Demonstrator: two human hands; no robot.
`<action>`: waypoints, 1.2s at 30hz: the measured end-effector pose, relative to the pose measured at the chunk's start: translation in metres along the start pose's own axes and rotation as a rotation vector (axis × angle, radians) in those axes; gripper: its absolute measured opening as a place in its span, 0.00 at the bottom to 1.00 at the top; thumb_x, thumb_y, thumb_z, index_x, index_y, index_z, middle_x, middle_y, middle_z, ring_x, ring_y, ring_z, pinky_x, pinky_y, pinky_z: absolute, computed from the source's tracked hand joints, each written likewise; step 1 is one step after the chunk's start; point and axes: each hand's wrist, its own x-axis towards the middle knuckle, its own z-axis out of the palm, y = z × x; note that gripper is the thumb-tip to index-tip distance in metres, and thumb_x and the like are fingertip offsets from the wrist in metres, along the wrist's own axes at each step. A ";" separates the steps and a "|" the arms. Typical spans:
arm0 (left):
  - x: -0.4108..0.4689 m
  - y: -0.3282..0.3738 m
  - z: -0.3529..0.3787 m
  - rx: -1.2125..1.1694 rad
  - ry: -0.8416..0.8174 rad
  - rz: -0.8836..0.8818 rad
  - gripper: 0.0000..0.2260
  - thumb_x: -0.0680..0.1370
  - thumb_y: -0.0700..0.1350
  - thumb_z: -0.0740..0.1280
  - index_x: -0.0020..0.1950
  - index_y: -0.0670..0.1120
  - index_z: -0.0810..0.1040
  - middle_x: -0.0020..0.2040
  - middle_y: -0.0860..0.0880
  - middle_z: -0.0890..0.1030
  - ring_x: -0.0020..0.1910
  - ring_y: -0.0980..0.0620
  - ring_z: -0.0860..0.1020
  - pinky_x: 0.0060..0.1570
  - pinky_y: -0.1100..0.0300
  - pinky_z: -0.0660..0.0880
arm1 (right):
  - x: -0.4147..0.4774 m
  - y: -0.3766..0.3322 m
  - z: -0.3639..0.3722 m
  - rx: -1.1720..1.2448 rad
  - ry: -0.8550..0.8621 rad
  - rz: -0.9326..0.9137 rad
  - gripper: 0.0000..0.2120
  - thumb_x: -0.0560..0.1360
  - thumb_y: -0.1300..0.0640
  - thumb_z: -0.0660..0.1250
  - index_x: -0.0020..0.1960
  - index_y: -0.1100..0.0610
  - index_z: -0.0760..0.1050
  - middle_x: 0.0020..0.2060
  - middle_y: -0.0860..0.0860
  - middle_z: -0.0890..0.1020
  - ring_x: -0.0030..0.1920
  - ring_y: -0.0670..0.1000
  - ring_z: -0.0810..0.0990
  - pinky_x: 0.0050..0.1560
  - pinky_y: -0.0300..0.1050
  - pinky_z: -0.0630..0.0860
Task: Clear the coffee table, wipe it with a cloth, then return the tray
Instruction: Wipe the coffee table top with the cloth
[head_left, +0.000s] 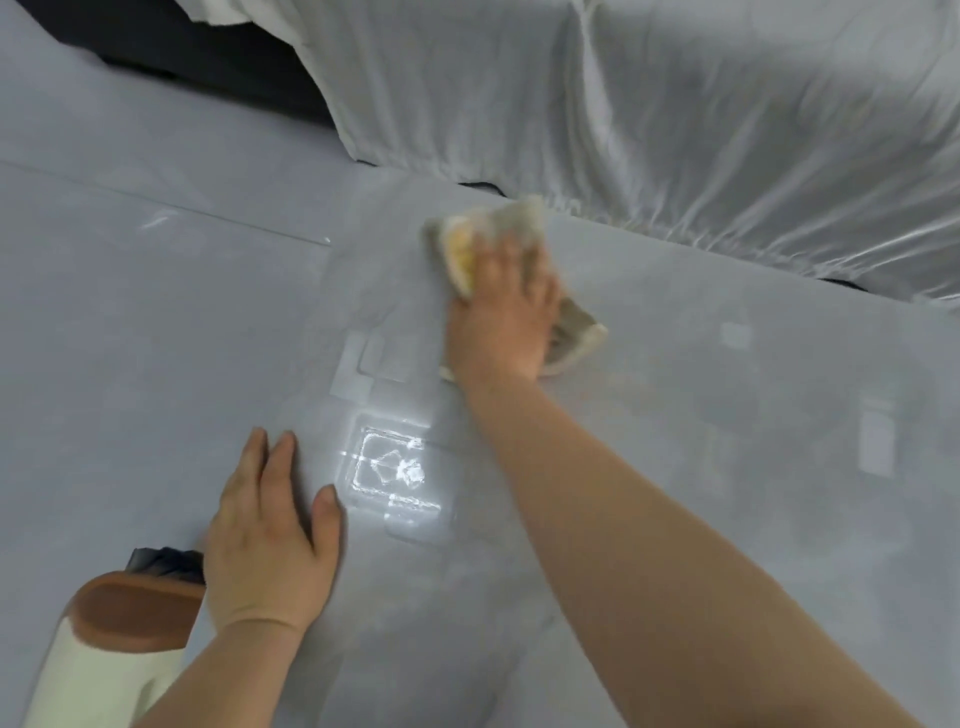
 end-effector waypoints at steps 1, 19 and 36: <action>0.000 0.001 -0.001 0.000 -0.009 -0.004 0.31 0.71 0.55 0.49 0.65 0.35 0.67 0.67 0.32 0.67 0.62 0.31 0.70 0.55 0.37 0.70 | -0.003 -0.010 0.005 -0.015 -0.054 -0.139 0.28 0.76 0.56 0.57 0.73 0.51 0.53 0.75 0.51 0.55 0.74 0.57 0.47 0.71 0.53 0.42; 0.003 0.002 -0.005 0.049 -0.042 0.011 0.28 0.71 0.52 0.51 0.61 0.33 0.71 0.62 0.30 0.72 0.57 0.29 0.74 0.51 0.36 0.72 | 0.017 -0.007 -0.002 -0.162 -0.251 -0.624 0.27 0.75 0.55 0.59 0.72 0.49 0.57 0.74 0.49 0.58 0.74 0.53 0.53 0.66 0.45 0.42; -0.001 -0.006 -0.003 -0.066 -0.034 0.034 0.28 0.72 0.51 0.53 0.68 0.38 0.63 0.71 0.37 0.62 0.70 0.38 0.62 0.67 0.46 0.59 | -0.065 0.084 -0.044 -0.047 0.100 -0.051 0.24 0.72 0.59 0.65 0.68 0.54 0.67 0.69 0.59 0.67 0.70 0.60 0.64 0.69 0.49 0.59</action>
